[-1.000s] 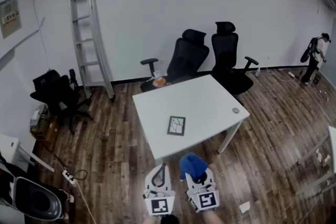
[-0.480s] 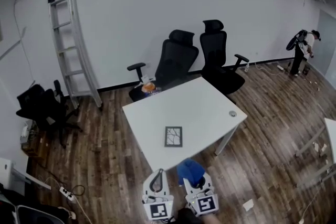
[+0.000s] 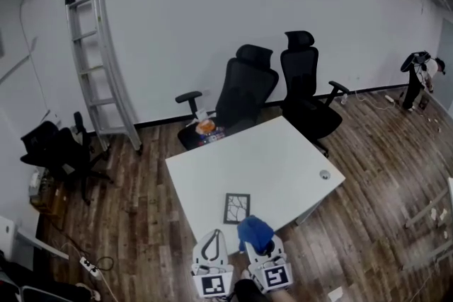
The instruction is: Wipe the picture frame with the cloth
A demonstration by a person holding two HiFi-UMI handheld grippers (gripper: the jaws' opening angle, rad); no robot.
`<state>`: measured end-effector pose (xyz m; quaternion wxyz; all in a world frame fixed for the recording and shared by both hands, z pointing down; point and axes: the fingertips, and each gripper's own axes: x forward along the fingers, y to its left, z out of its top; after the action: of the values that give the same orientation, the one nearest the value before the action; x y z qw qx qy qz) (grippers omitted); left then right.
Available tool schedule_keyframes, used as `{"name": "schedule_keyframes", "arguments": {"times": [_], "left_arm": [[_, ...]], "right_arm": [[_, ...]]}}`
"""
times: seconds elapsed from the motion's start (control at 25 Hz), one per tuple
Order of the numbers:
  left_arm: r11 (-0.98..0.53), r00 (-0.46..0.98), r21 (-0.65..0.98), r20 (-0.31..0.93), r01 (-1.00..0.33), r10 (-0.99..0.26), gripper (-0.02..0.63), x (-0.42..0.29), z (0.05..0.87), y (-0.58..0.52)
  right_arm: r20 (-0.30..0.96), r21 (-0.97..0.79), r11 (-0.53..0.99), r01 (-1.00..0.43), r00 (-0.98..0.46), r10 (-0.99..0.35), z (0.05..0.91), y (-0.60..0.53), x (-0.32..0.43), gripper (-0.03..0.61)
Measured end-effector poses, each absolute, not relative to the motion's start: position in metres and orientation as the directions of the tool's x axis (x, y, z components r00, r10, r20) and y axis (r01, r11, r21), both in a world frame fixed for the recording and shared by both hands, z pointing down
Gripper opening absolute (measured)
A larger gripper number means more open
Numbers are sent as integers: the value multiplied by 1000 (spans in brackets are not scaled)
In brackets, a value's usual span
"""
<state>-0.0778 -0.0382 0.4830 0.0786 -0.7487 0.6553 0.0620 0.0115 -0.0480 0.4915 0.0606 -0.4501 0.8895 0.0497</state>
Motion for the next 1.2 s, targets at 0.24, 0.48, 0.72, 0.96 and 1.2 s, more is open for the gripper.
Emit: {"name": "schedule_keyframes", "arguments": {"times": [0.24, 0.48, 0.72, 0.96, 1.2], "left_arm": [[-66, 75, -55, -179, -996, -981, 3, -84, 480, -108], [-21, 30, -55, -169, -998, -985, 3, -96, 490, -150], [-14, 20, -56, -96, -998, -995, 3, -112, 519, -175], [-82, 83, -38, -39, -996, -996, 3, -123, 545, -203], [-167, 168, -25, -17, -986, -986, 3, -121, 561, -229]], "right_arm": [[-150, 26, 651, -759, -647, -748, 489, -126, -1, 129], [-133, 8, 687, -726, -682, -719, 499, -174, -16, 129], [-30, -2, 693, -721, -693, -721, 534, -198, -28, 129], [53, -9, 641, -767, -641, -766, 560, -221, -35, 129], [103, -20, 590, -807, -588, -802, 579, -241, -41, 129]]}}
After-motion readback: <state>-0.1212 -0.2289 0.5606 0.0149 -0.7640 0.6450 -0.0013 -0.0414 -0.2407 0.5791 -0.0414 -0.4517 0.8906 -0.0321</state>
